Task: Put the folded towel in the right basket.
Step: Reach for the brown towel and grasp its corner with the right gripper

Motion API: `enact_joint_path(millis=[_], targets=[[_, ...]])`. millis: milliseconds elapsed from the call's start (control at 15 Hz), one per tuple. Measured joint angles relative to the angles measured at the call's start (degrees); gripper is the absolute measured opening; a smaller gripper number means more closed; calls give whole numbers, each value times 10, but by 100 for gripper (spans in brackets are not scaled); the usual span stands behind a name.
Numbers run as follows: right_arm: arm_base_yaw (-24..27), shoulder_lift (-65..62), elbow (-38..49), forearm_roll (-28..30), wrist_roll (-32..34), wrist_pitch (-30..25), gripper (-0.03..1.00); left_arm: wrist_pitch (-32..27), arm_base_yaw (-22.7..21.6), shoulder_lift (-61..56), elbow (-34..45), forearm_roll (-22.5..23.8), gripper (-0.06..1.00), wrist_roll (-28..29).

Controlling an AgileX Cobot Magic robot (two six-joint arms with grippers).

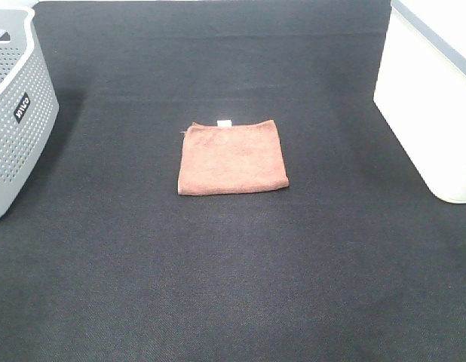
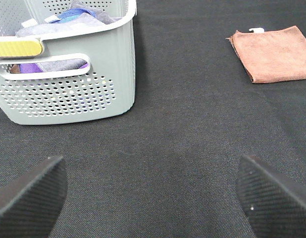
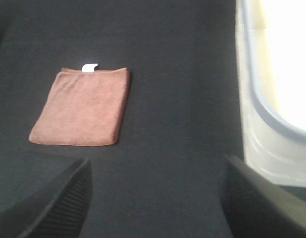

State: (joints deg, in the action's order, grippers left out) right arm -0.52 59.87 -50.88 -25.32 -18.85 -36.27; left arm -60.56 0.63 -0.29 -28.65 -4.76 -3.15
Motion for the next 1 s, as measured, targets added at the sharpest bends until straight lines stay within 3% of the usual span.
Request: enact_joint_path(millis=[133, 333, 600, 1000], targets=[[0, 54, -33, -10, -7, -14, 68, 0, 0, 0, 0, 0, 88, 0], [-15, 173, -148, -14, -13, -58, 68, 0, 0, 0, 0, 0, 88, 0], [-117, 317, -269, 3, 3, -68, 68, 0, 0, 0, 0, 0, 88, 0], [-128, 508, -368, -30, 28, -162, 68, 0, 0, 0, 0, 0, 88, 0]])
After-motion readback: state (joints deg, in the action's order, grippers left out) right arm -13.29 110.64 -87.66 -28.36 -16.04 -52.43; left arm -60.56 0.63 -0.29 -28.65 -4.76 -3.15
